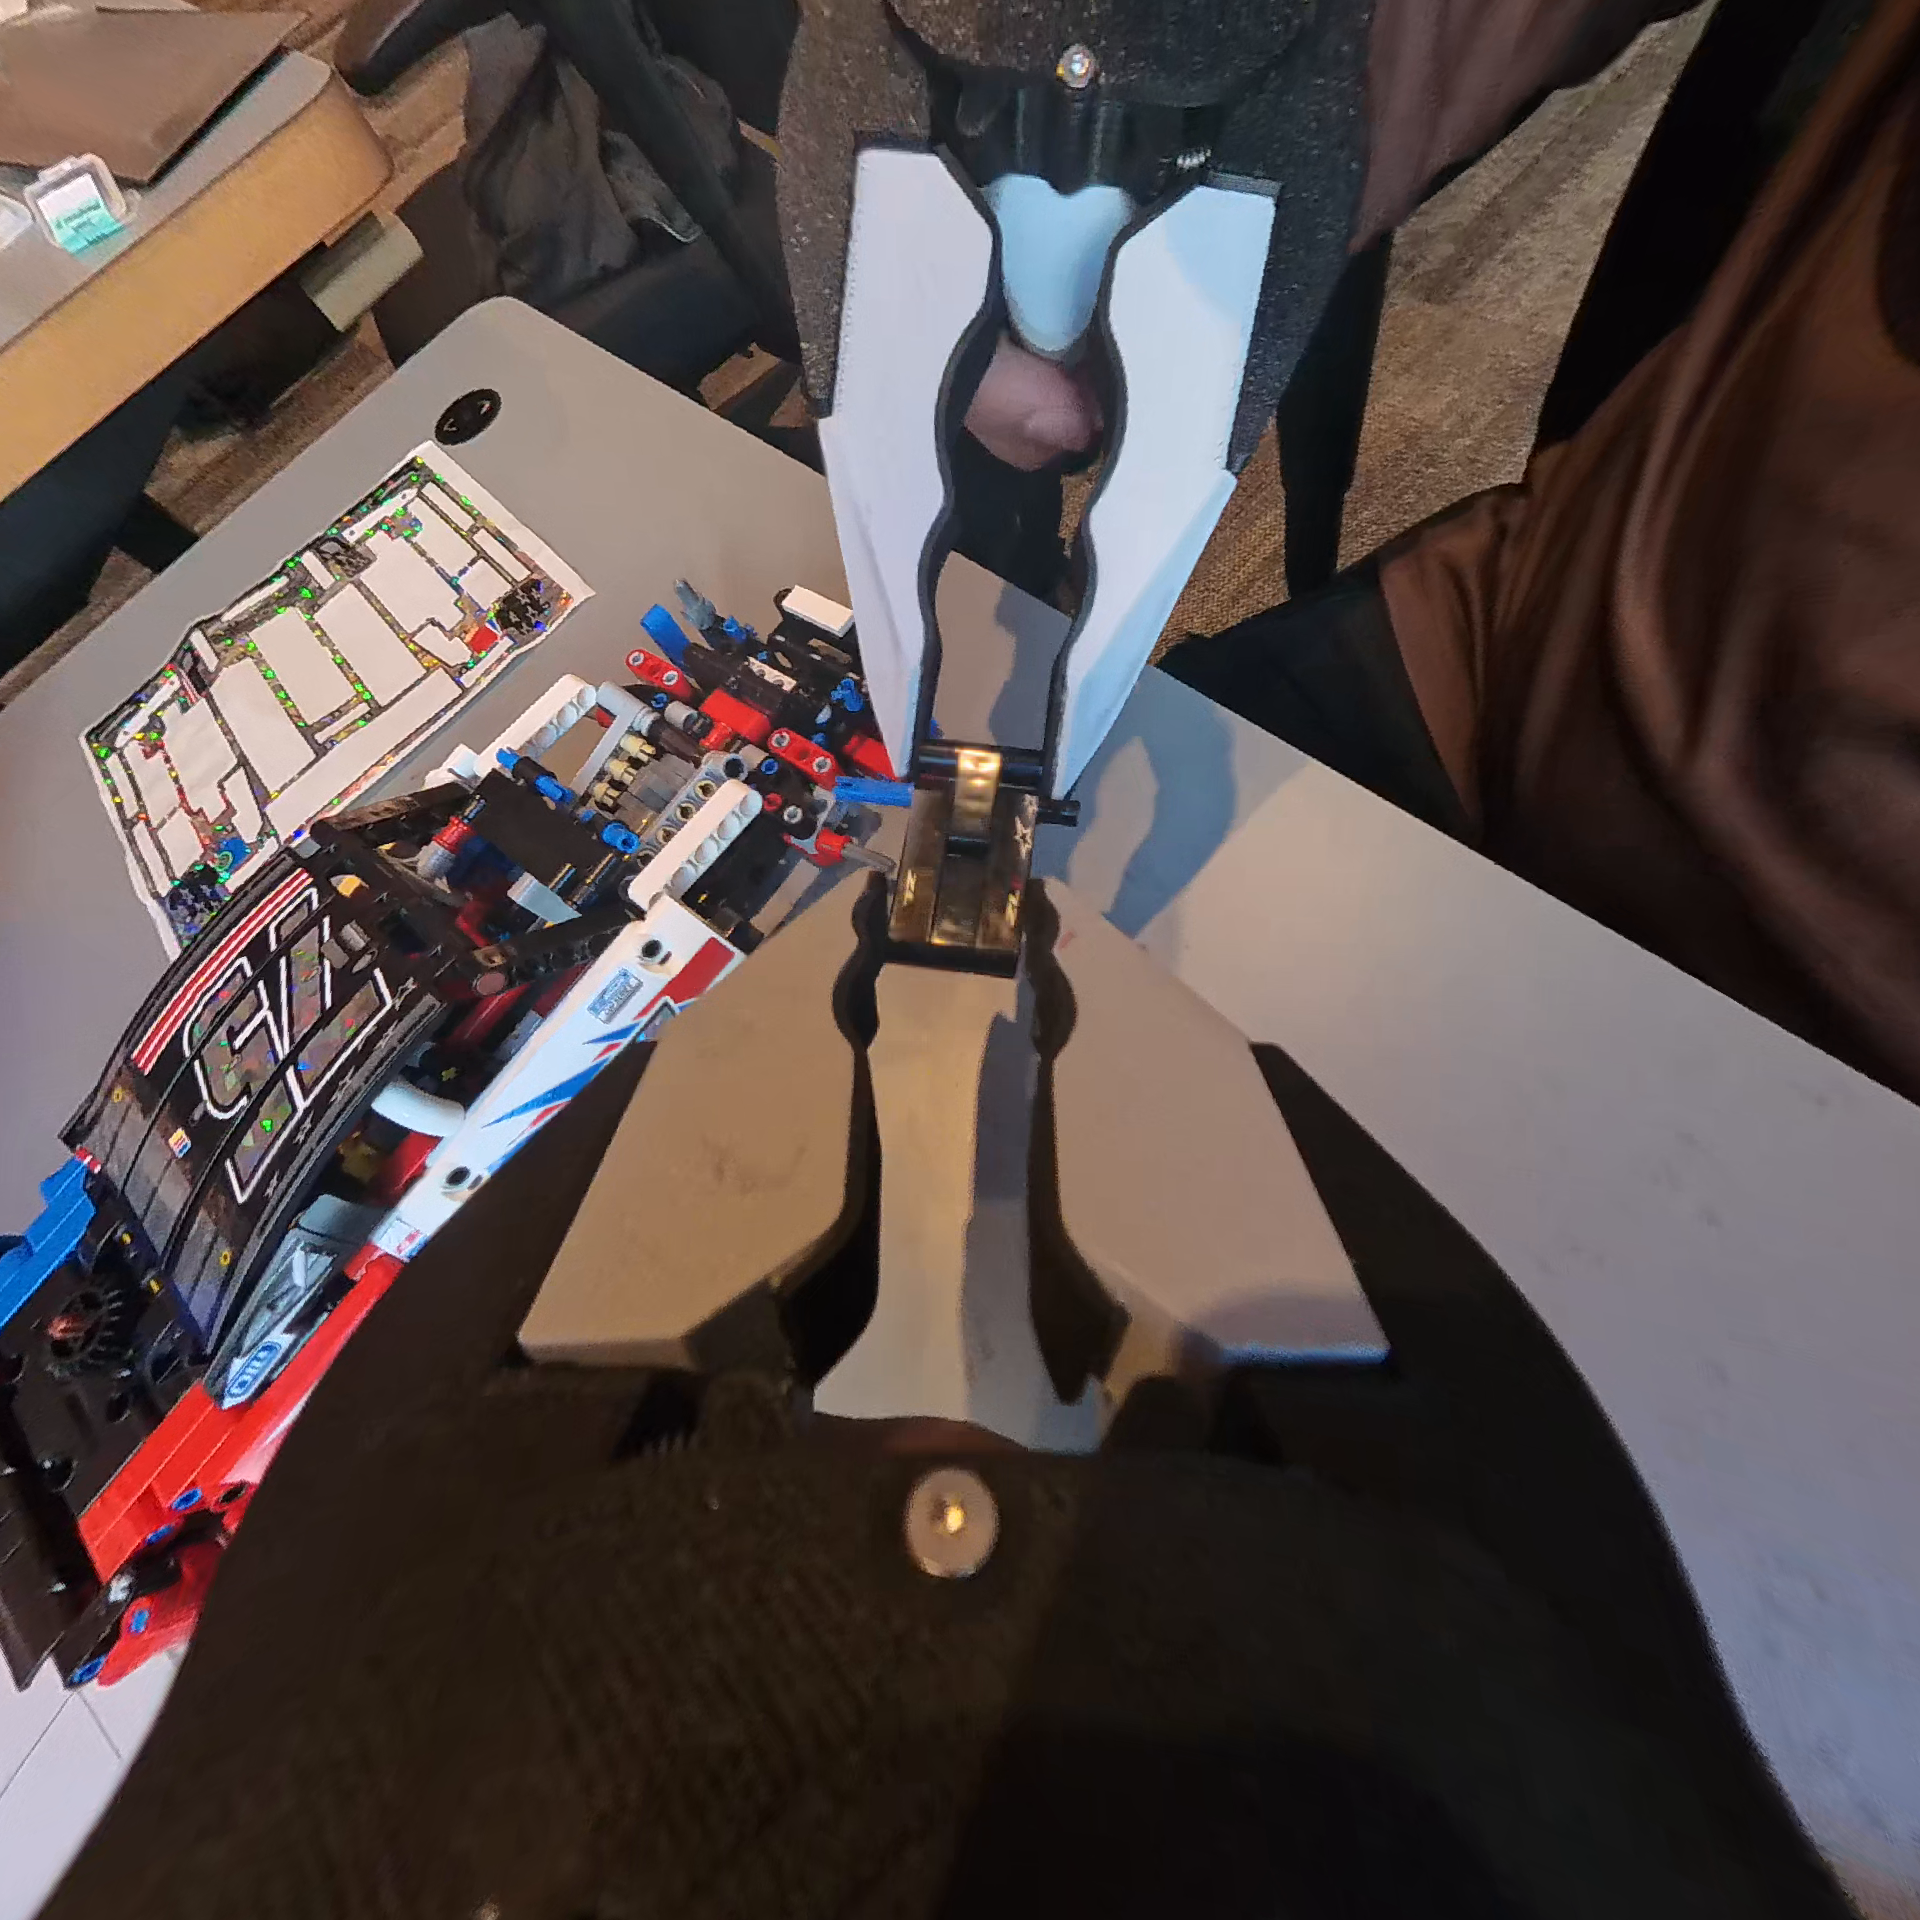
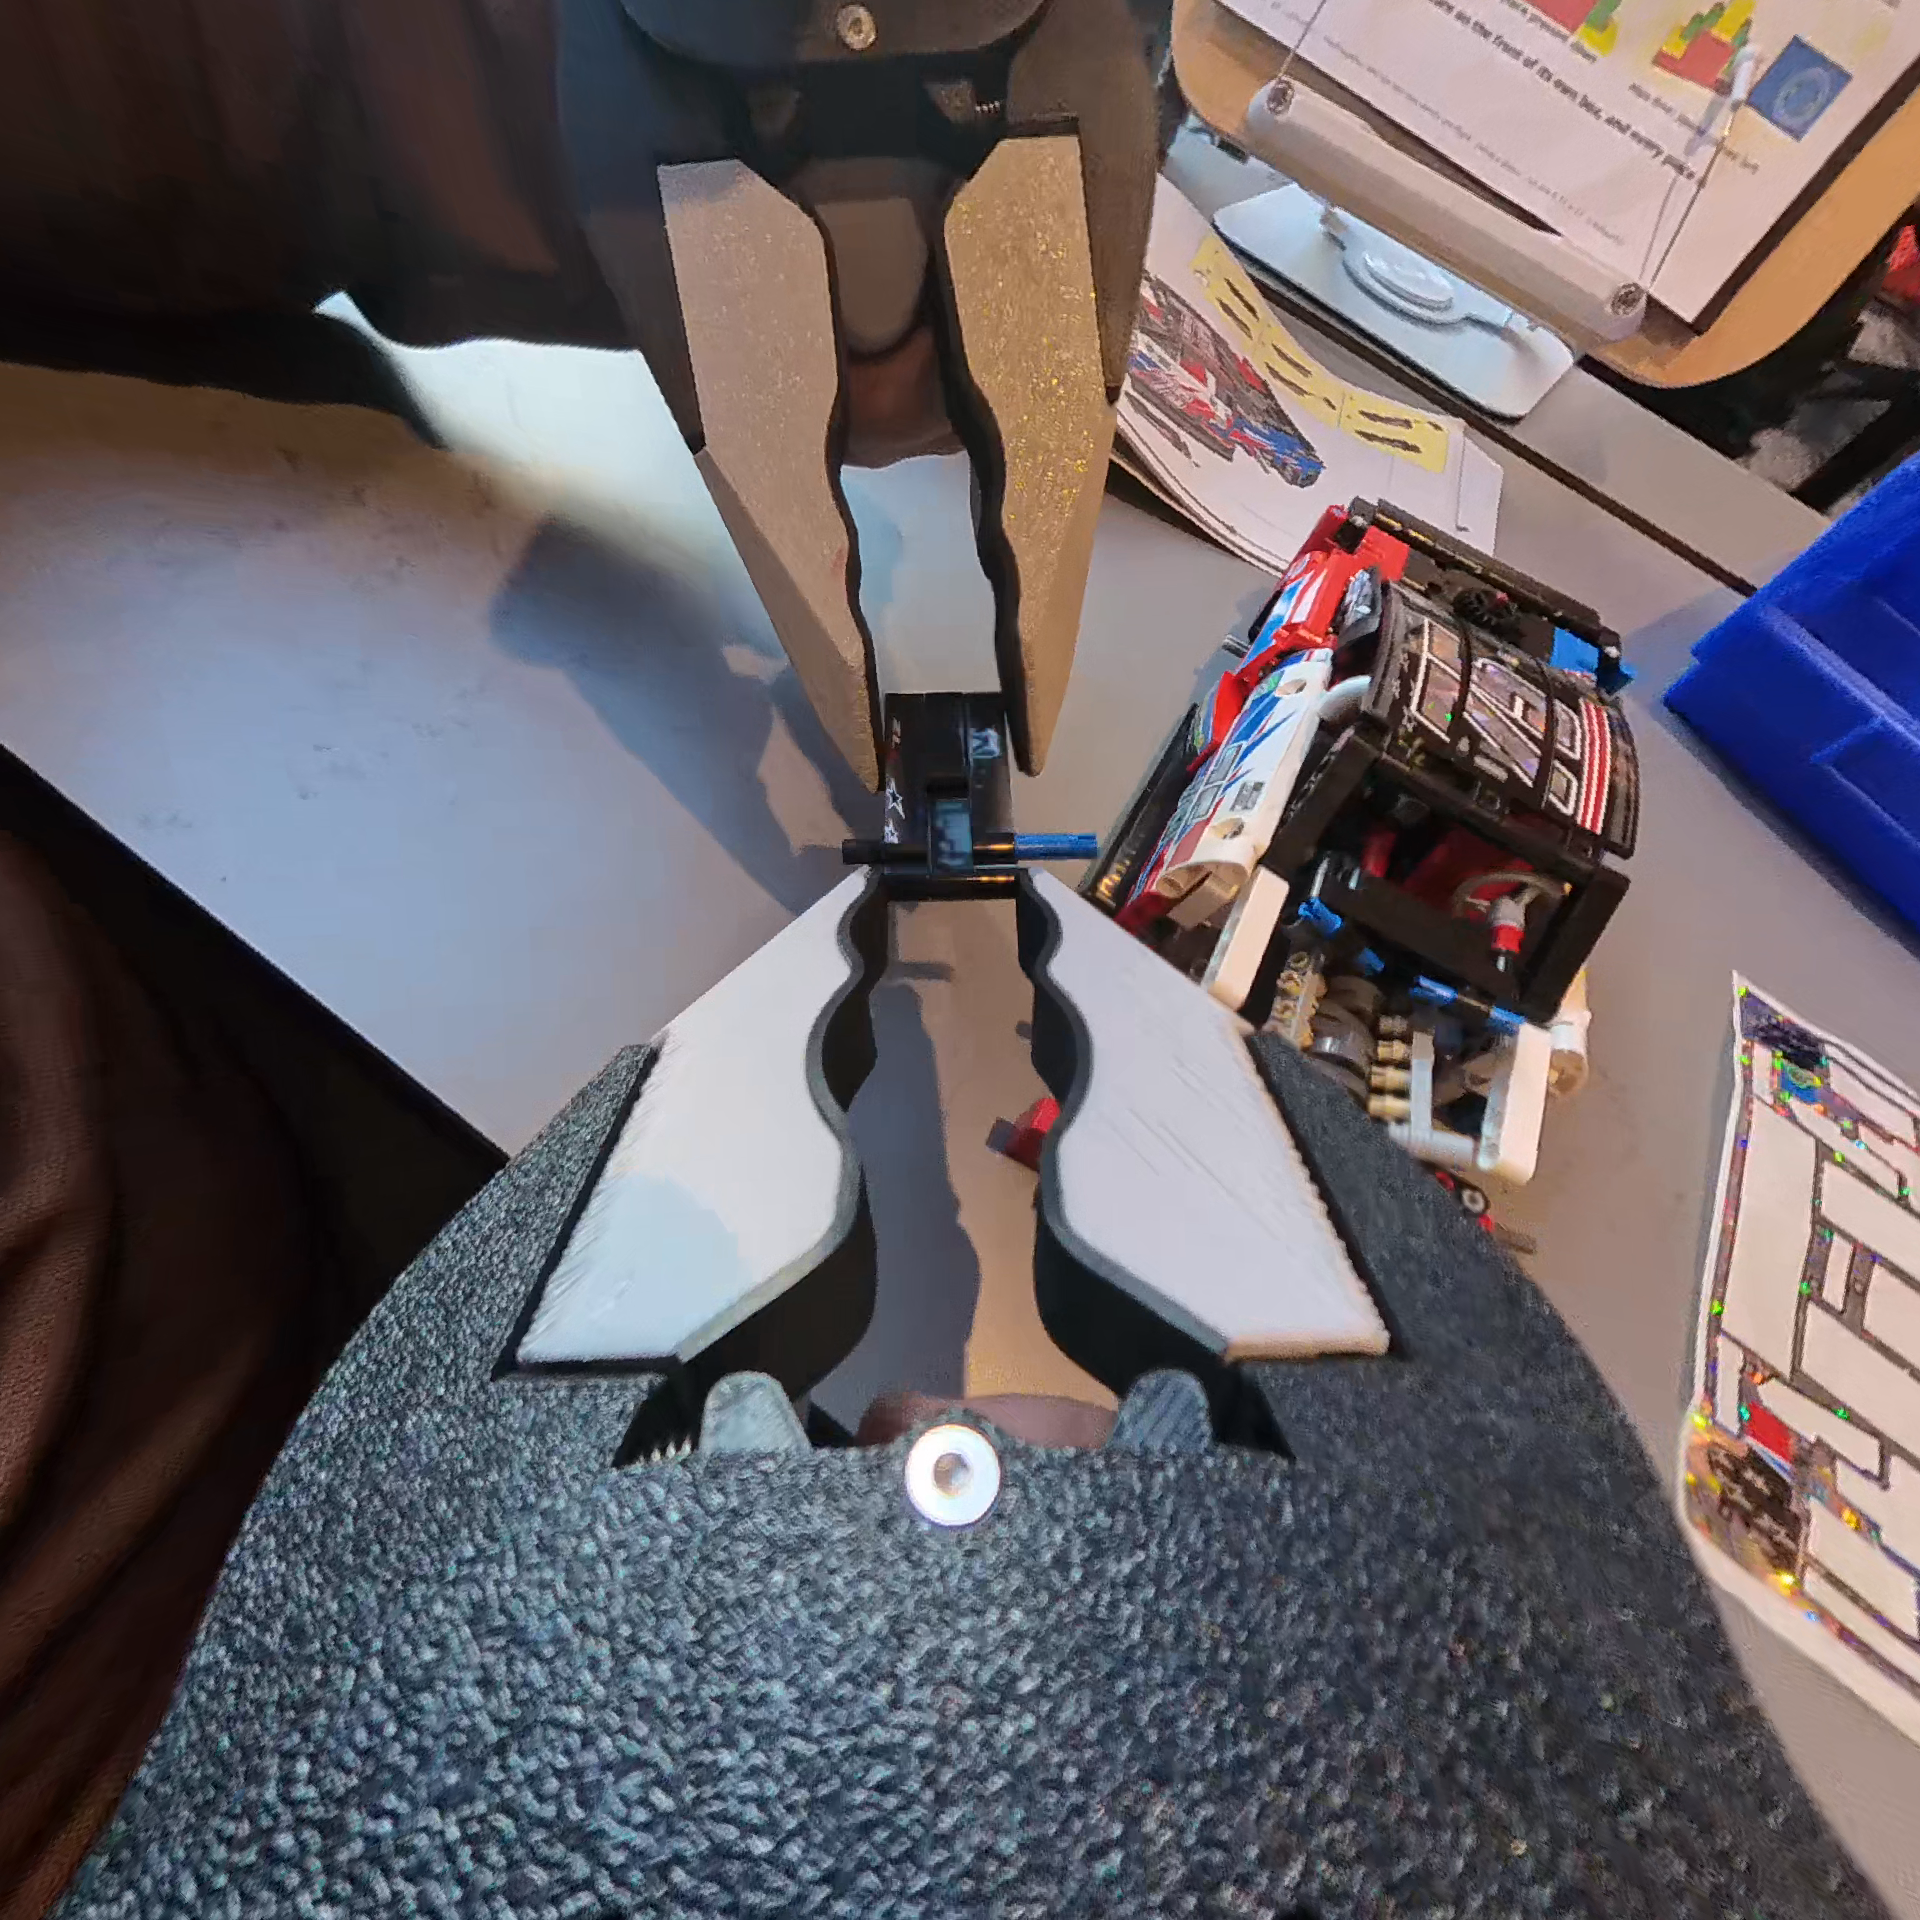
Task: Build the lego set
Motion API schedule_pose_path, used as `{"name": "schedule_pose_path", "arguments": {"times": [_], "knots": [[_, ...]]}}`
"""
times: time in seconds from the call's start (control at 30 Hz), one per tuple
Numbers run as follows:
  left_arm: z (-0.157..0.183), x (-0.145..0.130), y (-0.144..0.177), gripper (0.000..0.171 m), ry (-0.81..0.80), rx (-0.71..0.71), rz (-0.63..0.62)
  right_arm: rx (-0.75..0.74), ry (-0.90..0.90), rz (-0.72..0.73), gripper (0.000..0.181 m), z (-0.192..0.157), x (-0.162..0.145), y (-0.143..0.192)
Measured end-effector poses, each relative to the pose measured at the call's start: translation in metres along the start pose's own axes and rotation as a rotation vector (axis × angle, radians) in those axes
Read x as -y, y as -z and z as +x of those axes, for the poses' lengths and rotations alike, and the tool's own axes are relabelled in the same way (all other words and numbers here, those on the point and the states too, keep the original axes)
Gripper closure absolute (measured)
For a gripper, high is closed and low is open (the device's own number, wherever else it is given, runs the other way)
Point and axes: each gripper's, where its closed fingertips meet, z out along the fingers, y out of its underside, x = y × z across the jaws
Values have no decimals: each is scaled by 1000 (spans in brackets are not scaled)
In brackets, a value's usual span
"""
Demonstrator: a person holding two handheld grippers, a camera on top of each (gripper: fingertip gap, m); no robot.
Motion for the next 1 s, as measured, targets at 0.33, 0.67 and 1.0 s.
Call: {"name": "schedule_pose_path", "arguments": {"times": [0.33, 0.67, 1.0], "knots": [[-25, -10, 14, 148, 126, 148, 29, -196, -135, 14, 157, 64, -28, 38], [26, -33, 0, 150, 241, 299, -40, -233, -229, 31, 157, 92, -48, 42], [20, -43, -1, 149, 182, 422, -126, -219, -255, -2, 157, 89, -50, 26]]}}
